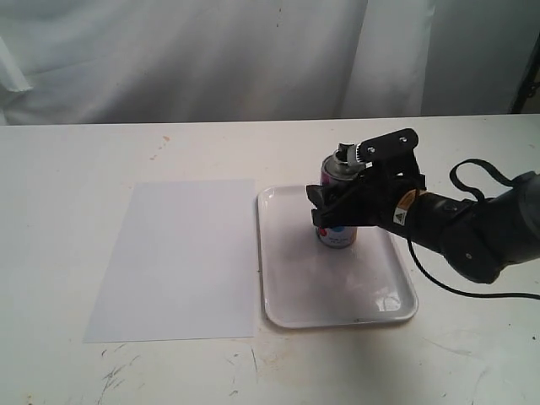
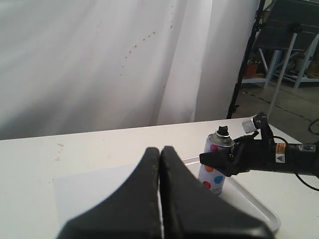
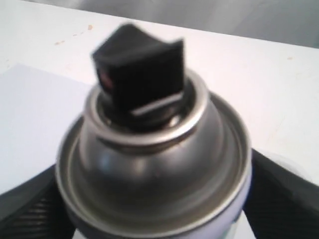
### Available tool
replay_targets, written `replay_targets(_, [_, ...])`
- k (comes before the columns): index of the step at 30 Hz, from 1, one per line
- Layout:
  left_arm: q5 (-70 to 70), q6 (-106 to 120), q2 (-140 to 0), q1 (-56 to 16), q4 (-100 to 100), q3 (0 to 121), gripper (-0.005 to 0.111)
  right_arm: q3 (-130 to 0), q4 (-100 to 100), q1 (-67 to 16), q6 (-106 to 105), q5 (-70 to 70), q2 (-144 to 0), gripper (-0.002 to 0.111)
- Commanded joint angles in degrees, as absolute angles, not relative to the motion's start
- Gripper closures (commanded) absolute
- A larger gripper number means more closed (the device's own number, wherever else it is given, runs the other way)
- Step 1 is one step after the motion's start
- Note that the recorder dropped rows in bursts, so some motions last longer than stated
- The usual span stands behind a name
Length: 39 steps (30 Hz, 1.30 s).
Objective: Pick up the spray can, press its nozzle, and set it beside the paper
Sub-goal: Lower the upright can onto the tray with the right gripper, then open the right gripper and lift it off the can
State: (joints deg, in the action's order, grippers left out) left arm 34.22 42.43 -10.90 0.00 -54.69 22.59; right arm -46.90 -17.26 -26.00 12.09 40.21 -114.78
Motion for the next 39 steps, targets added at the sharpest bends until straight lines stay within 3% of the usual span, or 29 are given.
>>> replay_targets(1, [34.54, 41.67, -10.63, 0.00, -54.45, 22.33, 0.107, -47.23, -16.54, -25.70, 13.00, 40.53, -113.93, 0.033])
replay_targets(17, [34.64, 41.67, -10.63, 0.00, -51.87, 22.33, 0.107, -50.72, -16.54, -25.70, 17.87, 26.72, -90.73, 0.034])
replay_targets(20, [34.64, 41.82, -10.63, 0.00, -51.73, 22.33, 0.107, -50.72, -16.54, -25.70, 20.26, 21.37, -86.72, 0.045])
replay_targets(30, [34.83, 39.89, -10.63, 0.00, -51.73, 22.33, 0.107, -50.72, -16.54, -26.29, 21.43, 7.20, -73.17, 0.106])
replay_targets(39, [28.14, 27.75, -10.63, 0.07, -36.71, 22.33, 0.107, -42.83, -13.13, -29.71, 21.07, 9.11, -61.10, 0.108])
